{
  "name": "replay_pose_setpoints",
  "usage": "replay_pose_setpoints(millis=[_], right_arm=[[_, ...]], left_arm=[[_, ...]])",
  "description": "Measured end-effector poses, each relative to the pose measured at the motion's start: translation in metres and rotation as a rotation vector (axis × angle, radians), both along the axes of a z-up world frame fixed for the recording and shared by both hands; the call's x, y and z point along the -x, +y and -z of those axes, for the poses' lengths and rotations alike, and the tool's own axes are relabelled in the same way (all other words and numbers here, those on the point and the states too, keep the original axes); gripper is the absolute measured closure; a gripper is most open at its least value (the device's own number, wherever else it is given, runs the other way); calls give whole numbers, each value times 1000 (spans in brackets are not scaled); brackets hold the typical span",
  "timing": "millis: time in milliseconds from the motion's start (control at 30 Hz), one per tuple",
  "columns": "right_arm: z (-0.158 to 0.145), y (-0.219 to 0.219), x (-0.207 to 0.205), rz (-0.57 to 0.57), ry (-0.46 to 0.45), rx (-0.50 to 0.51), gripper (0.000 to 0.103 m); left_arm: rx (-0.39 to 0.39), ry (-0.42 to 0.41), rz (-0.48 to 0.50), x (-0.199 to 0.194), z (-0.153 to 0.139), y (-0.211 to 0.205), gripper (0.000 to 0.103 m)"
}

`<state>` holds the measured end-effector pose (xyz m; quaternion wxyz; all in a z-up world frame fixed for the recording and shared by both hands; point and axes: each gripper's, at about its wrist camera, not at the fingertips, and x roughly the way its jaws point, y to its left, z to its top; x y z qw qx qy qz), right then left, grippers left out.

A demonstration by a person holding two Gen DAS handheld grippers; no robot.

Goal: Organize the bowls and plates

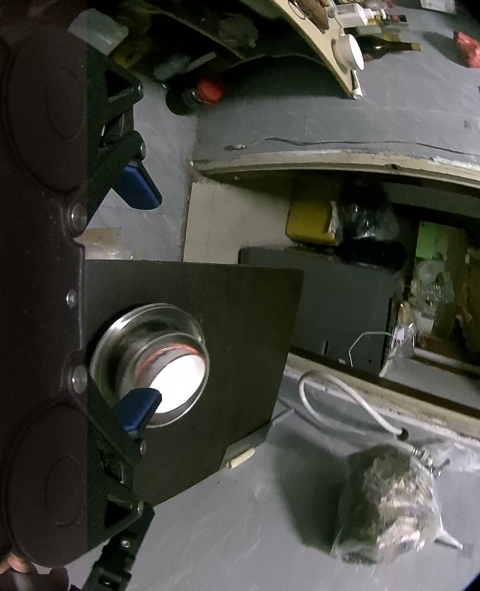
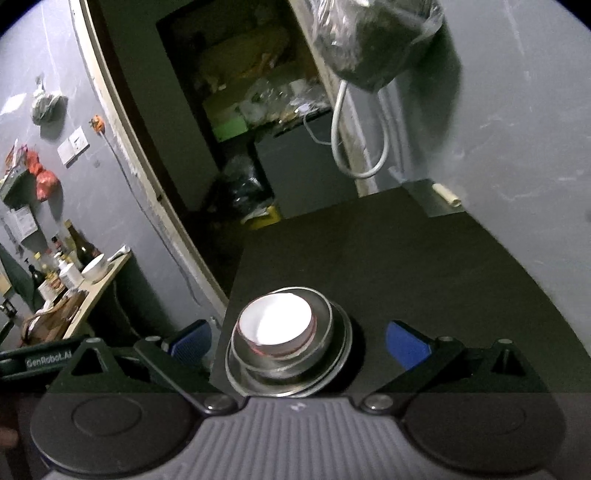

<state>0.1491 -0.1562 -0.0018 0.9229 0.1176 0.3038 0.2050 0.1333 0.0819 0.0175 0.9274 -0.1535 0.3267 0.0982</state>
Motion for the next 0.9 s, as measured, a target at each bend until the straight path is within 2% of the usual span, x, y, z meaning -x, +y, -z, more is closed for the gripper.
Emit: replay_pose_setpoints(millis=[467,900], right_arm=[[-5,-4,93,73,-63,21,0],[-2,-9,126,127,-91,47,0]], left_arm=[[-21,-69,80,77,-5,-6,1],[-53,-135,124,108,3,-10,1]])
